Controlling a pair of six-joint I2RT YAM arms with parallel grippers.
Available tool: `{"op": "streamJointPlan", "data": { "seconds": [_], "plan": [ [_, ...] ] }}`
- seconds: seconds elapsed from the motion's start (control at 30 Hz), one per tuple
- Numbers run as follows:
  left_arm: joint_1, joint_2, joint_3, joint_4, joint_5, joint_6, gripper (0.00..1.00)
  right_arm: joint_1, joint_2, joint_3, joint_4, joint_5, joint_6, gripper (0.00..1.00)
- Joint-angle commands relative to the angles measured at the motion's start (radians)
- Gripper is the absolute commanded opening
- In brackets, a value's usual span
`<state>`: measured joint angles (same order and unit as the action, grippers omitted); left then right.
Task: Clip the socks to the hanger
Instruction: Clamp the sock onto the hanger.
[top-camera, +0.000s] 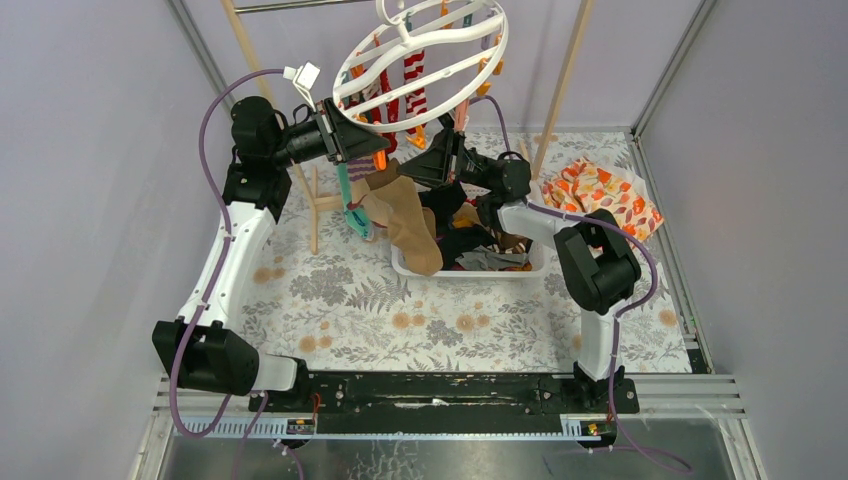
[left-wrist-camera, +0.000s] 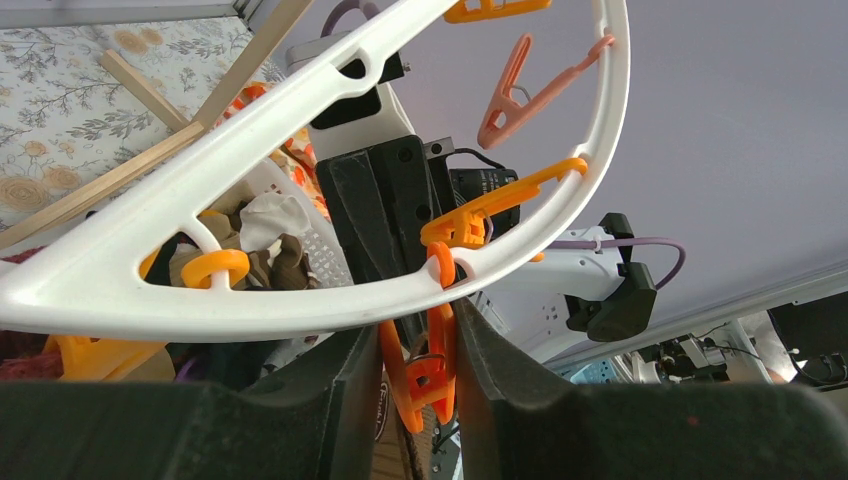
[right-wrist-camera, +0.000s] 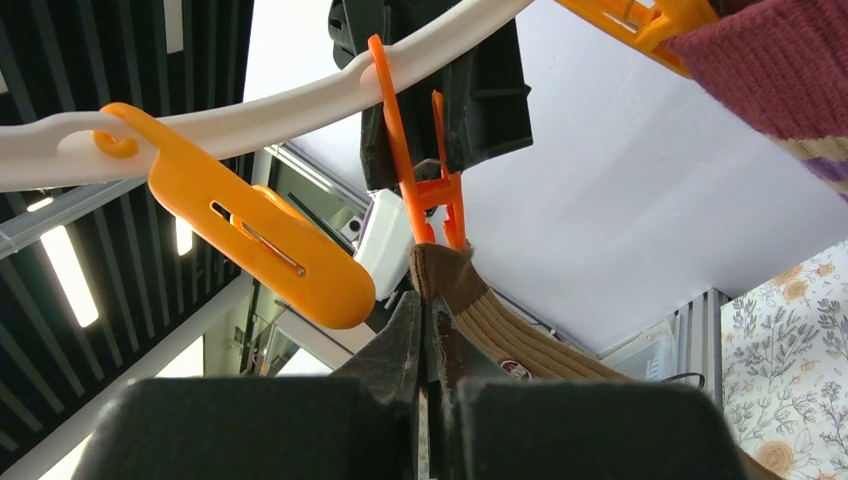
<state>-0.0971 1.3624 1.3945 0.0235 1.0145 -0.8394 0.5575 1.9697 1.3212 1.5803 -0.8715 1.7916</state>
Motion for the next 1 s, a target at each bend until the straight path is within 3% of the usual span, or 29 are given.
{"op": "streamJointPlan", "data": {
  "seconds": [0.0, 0.97],
  "plan": [
    [0.001, -0.026, 0.022, 0.068, 0.066, -0.004, 0.00, 0.010, -0.063, 0.007, 0.133, -0.038, -0.009, 0.00],
    [0.001, -0.029, -0.007, 0.135, 0.085, -0.045, 0.00, 0.009, -0.016, 0.045, 0.133, 0.048, 0.001, 0.00]
  ]
}}
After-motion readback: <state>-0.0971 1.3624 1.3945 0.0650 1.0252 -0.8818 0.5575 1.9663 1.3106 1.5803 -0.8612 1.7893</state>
